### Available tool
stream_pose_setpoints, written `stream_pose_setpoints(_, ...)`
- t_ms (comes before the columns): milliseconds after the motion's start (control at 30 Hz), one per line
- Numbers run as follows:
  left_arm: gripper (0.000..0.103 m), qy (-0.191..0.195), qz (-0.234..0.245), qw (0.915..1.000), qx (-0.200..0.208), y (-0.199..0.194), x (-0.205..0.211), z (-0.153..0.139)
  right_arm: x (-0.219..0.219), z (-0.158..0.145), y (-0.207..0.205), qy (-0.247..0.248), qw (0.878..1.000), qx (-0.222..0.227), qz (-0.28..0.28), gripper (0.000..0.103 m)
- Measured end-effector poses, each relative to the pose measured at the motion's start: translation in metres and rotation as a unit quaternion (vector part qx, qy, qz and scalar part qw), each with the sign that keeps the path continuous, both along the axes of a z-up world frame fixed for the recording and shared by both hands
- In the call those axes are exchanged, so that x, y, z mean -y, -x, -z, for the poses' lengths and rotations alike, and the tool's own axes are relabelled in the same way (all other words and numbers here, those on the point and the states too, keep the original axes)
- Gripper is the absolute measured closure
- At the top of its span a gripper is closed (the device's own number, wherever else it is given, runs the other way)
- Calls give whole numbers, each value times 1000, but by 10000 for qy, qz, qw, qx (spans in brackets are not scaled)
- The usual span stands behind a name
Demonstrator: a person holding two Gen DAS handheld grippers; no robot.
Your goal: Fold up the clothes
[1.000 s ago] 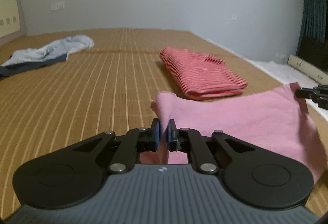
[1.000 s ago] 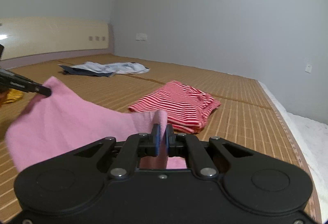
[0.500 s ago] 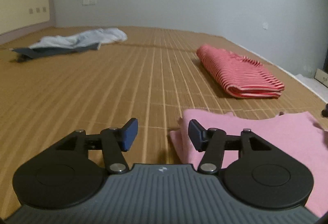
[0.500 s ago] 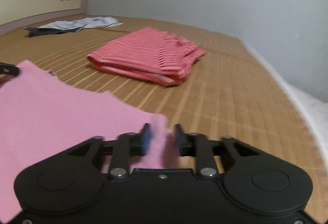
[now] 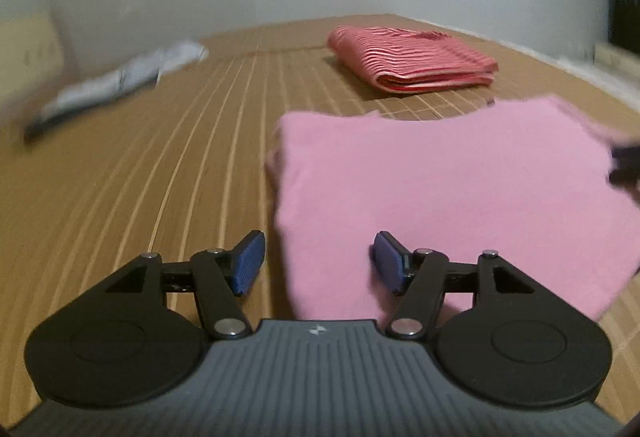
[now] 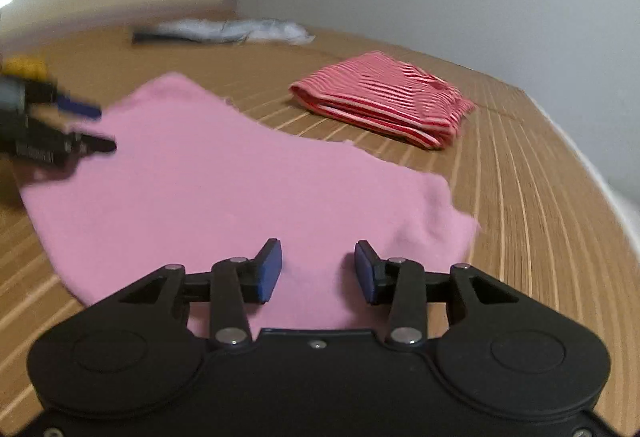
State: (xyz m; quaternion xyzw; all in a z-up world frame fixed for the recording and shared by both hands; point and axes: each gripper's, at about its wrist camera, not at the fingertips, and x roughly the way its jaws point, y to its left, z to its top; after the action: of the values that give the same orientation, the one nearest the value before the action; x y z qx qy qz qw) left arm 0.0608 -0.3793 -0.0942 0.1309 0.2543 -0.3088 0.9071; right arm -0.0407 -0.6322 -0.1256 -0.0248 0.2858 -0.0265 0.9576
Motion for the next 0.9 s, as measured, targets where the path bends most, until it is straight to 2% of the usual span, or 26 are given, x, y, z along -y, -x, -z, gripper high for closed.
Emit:
stream_pose_setpoints(100,35,265,-135,9993,-237,5,-26,-4,16,-1,24,-230,9997,14,68,63)
stream_pose_setpoints(200,36,402,-160,9989,-164,22,-32,-19,23,-10,49,-253,9992,-105,300,62)
stream_pose_setpoints(267,36,489,193,9986,18,41,-25,-28,14,-23,61,181,9984,-14,542,61)
stream_pose_setpoints(333,36,454,669,9967,112,60,-9,-32,-5,-35,65,56,9993,282,218,61)
stream_pose_setpoints(367,35,400,914,9949,143,65,0,-31,-17,-39,64,-91,9991,419,-23,61)
stream_pose_setpoints(467,35,-139,1371,9903,195,81,24,-16,-66,-38,47,-264,9941,507,-918,62)
stream_pose_setpoints(533,35,-681,1409,9873,290,84,31,-4,-93,-29,30,-165,9912,495,-1217,62)
stream_pose_setpoints(567,35,-769,1401,9867,288,82,28,1,-100,-22,23,-80,9915,388,-1238,62)
stream_pose_setpoints(633,35,-439,1337,9901,-18,73,17,1,-99,-13,17,12,9932,153,-1155,65)
stream_pose_setpoints(733,35,-412,1128,9927,-63,68,-4,2,-73,-3,32,119,9968,-148,-771,65)
stream_pose_setpoints(900,34,-453,917,9947,-133,64,-29,-5,-25,0,72,32,9994,-261,-208,63)
